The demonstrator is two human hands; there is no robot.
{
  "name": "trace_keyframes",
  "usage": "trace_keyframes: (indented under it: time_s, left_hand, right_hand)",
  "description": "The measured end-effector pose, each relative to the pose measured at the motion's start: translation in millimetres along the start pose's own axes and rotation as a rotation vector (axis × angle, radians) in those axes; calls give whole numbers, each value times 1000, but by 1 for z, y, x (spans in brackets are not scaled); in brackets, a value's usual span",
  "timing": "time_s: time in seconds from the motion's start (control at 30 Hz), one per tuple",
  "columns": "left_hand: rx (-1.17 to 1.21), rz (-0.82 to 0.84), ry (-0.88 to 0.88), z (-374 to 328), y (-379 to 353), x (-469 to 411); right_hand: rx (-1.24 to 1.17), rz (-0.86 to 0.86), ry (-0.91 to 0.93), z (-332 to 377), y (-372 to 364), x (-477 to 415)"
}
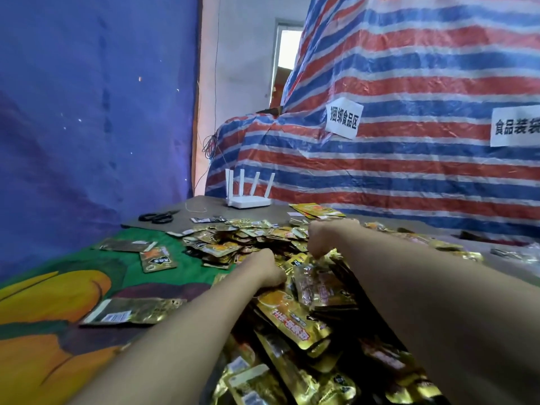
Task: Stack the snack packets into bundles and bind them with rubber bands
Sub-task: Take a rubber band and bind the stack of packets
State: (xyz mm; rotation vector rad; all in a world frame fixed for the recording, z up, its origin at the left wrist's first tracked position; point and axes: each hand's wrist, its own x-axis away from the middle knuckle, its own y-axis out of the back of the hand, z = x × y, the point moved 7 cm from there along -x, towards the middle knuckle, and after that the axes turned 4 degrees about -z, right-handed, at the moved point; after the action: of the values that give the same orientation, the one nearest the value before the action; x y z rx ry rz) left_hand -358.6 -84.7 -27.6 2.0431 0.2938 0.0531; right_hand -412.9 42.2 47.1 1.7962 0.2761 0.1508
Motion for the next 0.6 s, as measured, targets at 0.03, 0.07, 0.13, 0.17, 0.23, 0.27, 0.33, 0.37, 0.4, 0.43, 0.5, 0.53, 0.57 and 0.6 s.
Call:
trace_keyframes:
  time_s: [0.03, 0.07, 0.13, 0.17, 0.23, 0.27, 0.33, 0.37, 0.4, 0.43, 0.5, 0.53, 0.57, 0.6]
  left_hand:
    - [23, 24, 11, 0, -3, -5]
    - [58, 44, 25, -1, -6, -9]
    - [121, 51, 48, -4, -12, -18]
    - [144, 36, 62, -4, -12, -21]
    - [204, 1, 107, -3, -11, -24]
    - [244, 7, 128, -2, -9, -25]
    - [330, 68, 157, 1, -10, -27]
    - [358, 96, 167, 2, -11, -26]
    - [381, 112, 180, 4, -11, -25]
    - [400, 117, 196, 6, -11, -23]
    - [449, 104, 233, 10, -8, -17]
    - [472, 81, 251, 13, -5, -15]
    - [482, 61, 264, 16, -2, -13]
    - [494, 43, 271, 18, 1, -11]
  right_hand:
    - [24, 26, -5, 0, -5, -4]
    - [42, 69, -20, -1, -12, -9]
    - [71, 159, -61, -3, -29, -16]
    - [82, 175, -74, -4, -33, -19]
    - [72, 183, -83, -3, -37, -21]
    - [51, 190, -87, -3, -38, -22]
    - [-11, 219, -103, -5, -39, -22]
    - [-64, 239, -120, -7, -41, -21]
    - [-122, 256, -134, -8, -42, -20]
    - [-173, 264, -136, -9, -44, -20]
    - [-257, 227, -141, -9, -45, -23]
    - [-312, 184, -155, -9, -43, -26]
    - [-379, 134, -175, -10, -41, -27]
    - [-446, 90, -196, -10, -38, -27]
